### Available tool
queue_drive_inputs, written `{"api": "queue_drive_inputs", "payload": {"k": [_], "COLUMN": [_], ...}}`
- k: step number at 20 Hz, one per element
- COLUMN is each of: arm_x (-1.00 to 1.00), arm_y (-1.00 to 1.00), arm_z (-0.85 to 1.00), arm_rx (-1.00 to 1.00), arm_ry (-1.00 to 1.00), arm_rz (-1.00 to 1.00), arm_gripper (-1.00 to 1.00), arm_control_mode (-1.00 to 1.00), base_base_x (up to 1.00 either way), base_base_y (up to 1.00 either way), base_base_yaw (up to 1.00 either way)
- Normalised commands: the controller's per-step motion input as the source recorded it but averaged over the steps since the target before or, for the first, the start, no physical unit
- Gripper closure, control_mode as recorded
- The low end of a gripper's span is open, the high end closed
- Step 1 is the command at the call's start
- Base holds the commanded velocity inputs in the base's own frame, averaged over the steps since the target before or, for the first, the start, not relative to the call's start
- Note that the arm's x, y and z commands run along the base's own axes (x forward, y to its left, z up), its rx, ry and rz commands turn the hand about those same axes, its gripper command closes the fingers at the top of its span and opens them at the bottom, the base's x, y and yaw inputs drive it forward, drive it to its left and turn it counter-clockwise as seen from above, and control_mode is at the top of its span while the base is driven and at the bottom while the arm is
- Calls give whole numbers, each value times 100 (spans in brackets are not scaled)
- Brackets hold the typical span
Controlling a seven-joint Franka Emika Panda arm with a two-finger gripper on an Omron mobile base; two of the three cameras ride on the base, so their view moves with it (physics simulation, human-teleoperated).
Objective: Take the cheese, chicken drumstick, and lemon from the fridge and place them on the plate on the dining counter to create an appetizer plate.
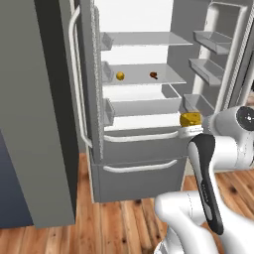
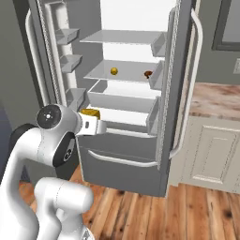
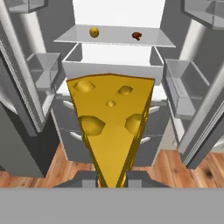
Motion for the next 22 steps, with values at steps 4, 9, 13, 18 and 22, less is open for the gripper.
{"api": "queue_drive_inputs", "payload": {"k": [4, 9, 13, 18, 22], "arm_x": [0, 0, 0, 0, 0], "arm_y": [0, 0, 0, 0, 0], "arm_z": [0, 0, 0, 0, 0], "arm_rx": [0, 0, 0, 0, 0], "arm_ry": [0, 0, 0, 0, 0], "arm_rz": [0, 0, 0, 0, 0], "arm_gripper": [100, 100, 100, 100, 100], "arm_control_mode": [100, 100, 100, 100, 100], "base_base_x": [-5, 0, 0, 0, 0], "base_base_y": [0, 0, 0, 0, 0], "base_base_yaw": [43, 57, 63, 66, 65]}}
